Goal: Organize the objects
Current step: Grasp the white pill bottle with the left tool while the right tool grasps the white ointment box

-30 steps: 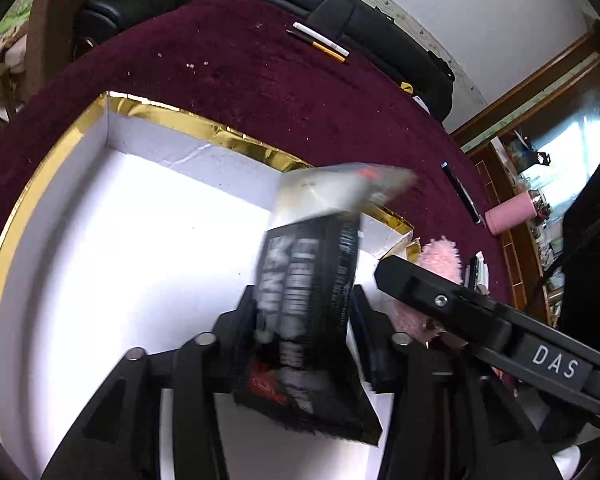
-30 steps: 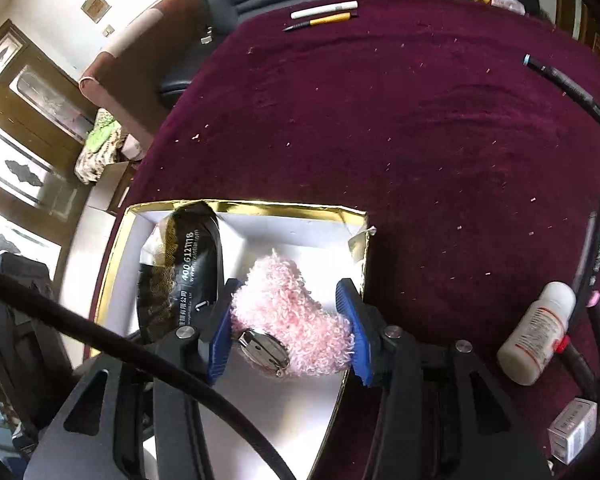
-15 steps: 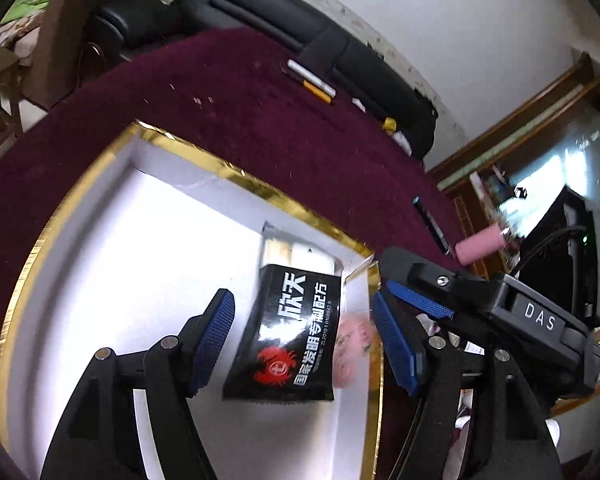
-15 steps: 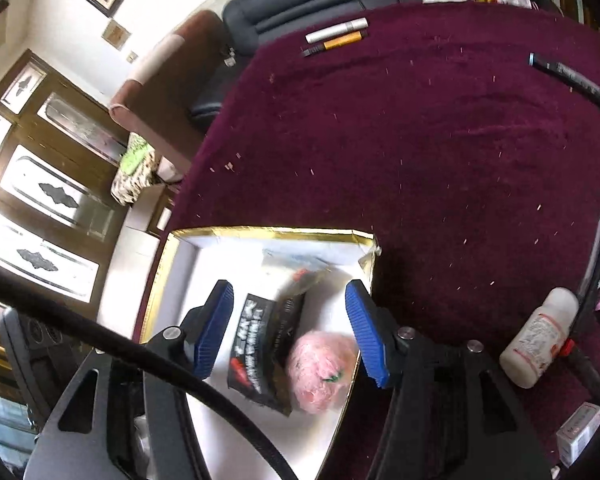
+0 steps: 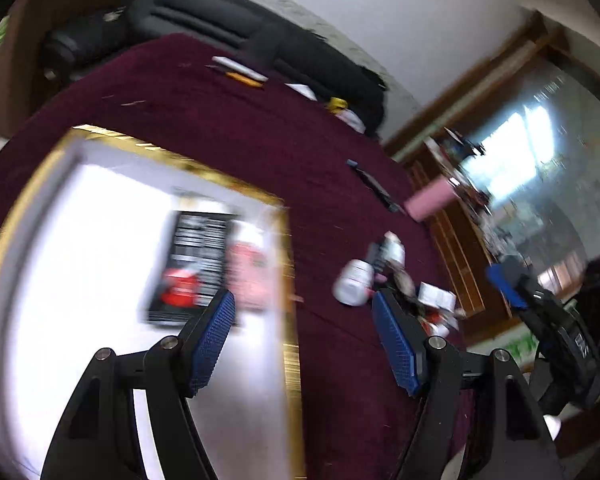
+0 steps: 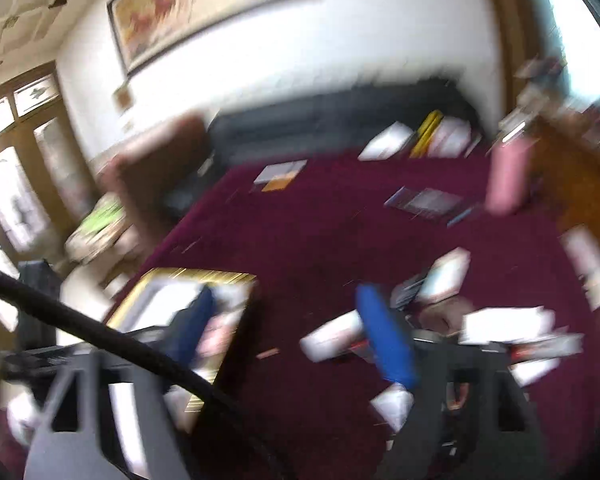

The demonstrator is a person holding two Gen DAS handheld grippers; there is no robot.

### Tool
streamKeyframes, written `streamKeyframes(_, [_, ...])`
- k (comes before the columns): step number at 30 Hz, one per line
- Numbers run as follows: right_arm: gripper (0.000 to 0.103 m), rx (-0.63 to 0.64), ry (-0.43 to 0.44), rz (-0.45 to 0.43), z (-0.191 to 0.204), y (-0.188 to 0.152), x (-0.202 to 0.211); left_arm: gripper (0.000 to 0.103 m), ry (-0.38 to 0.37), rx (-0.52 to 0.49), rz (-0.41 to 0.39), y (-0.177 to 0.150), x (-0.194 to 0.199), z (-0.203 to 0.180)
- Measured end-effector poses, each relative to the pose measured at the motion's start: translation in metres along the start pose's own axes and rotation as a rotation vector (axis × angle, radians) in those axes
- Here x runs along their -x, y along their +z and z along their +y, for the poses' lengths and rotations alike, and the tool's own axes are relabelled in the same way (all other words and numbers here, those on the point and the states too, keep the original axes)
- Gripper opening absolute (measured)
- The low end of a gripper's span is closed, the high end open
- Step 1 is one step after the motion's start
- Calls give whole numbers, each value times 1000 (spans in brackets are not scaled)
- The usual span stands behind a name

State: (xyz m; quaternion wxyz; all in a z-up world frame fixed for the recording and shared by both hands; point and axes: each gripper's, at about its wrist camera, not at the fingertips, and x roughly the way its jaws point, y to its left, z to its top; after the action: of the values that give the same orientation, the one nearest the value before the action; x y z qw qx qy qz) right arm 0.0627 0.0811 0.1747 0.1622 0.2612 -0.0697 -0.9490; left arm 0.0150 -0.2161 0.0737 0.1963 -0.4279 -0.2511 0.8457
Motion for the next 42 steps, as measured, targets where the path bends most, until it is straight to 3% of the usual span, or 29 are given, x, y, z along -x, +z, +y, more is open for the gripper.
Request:
streamKeyframes(1, [103, -23, 28, 10, -13, -5, 4, 65, -18, -23, 12, -3, -3, -10])
streamKeyframes(4, [99, -183, 29, 205, -64, -29, -11, 65, -15, -92, 56, -9, -26, -44])
streamKeyframes(6, [98, -266, 28, 253, -92, -50, -16, 65, 1, -148, 87, -11, -48, -66])
streamKeyframes(12, [98, -370, 22, 312, -130, -88, -21, 65, 159, -297, 122, -8, -102, -99])
streamKeyframes(22, [98, -418, 54, 314, -157, -96, -15, 65, 350, -427, 202, -5, -178, -100])
streamKeyframes(24, [98, -419, 58, 322, -157, -98, -18, 60, 381, -449, 214, -5, -191, -101])
streamKeyframes(25, [98, -417, 59, 324, -158, -98, -19, 56, 364, -447, 215, -6, -194, -101])
streamKeyframes(26, [98, -411, 61, 325, -158, -98, -18, 35, 332, -434, 209, -6, -193, -101])
streamKeyframes(27, [98, -398, 64, 328, -156, -98, -19, 31, 319, -414, 207, -6, -192, -102])
streamKeyframes(31, [98, -307, 83, 346, -140, -92, -22, 31, 281, -372, 176, -12, -177, -103])
streamKeyframes(36, [96, -112, 74, 385, -96, -86, -43, 30, 158, -279, 125, -22, -124, -101])
streamKeyframes(39, [87, 6, 42, 390, -73, -84, -58, 30, 79, -250, 88, -34, -91, -101])
streamKeyframes(41, [71, 54, 47, 415, -64, -85, -70, 30, 34, -237, 66, -40, -73, -99])
streamKeyframes(42, [70, 73, 43, 428, -62, -85, -77, 30, 19, -237, 61, -44, -65, -98])
